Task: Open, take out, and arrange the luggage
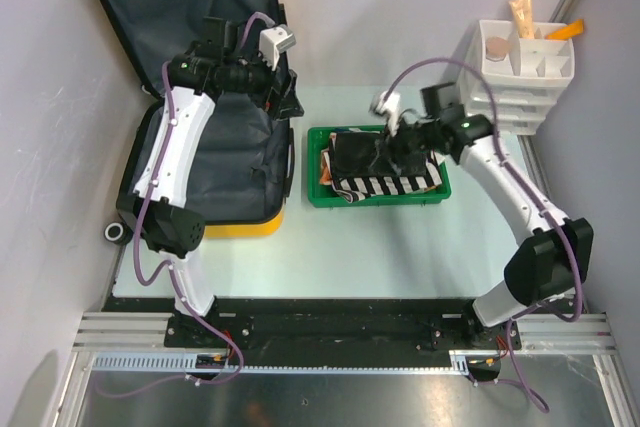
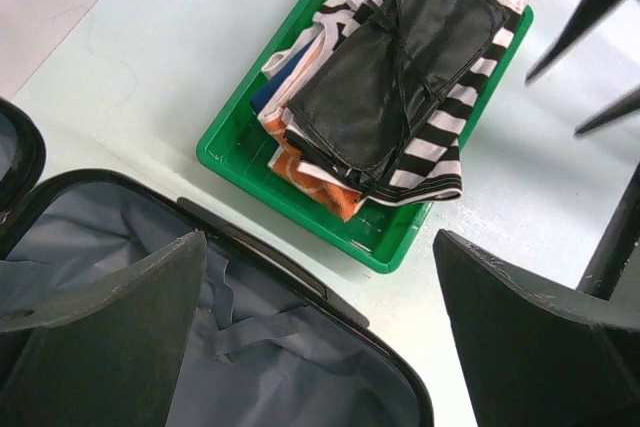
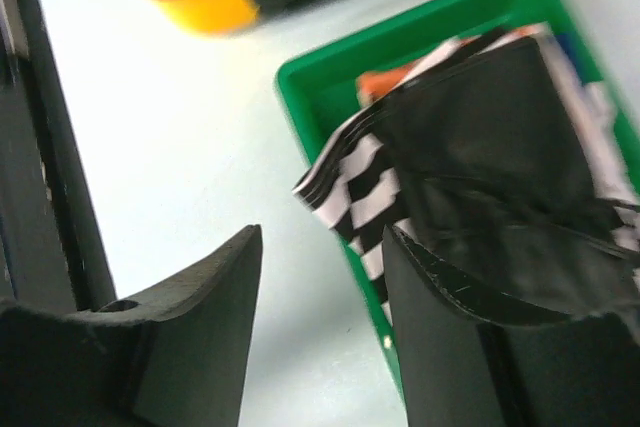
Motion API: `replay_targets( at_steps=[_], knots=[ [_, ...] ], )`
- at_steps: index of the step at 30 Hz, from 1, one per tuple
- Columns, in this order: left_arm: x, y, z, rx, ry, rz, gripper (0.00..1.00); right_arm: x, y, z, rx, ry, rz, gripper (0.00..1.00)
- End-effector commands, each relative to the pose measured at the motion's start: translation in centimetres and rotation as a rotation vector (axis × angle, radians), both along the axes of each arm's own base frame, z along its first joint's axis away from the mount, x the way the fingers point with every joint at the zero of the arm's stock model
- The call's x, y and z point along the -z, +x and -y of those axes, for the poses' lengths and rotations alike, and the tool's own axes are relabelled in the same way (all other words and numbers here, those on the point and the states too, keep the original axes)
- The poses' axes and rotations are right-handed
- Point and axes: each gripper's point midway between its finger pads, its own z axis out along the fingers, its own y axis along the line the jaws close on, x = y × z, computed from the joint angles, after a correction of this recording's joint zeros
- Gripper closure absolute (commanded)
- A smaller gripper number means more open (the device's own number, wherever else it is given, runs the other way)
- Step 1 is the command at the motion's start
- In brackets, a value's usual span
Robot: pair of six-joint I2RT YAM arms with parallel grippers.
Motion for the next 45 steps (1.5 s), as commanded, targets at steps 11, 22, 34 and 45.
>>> replay_targets(
  at_steps=[11, 22, 34, 45],
  knots=[
    [-1.3, -0.5, -1.6, -0.052, -0.029, 0.007, 0.00, 13.3, -3.5, -2.8, -0.306, -0.438, 0.099, 0.50],
    [-0.6, -0.1, -2.9, -0.088, -0.007, 0.004, 0.00, 19.8, -0.4, -1.7, -0.294, -0.596, 0.152, 0.56],
    [0.1, 1.0, -4.1, -0.113, -0.020, -0.021, 0.00, 20.9, 4.5, -0.3, -0.335, -0.653, 0.332, 1.00],
    [0.9, 2.0, -5.3, -0.125, -0.054, -0.060, 0.00, 17.7, 19.2, 1.8, -0.144, -0.688, 0.498, 1.00]
  ],
)
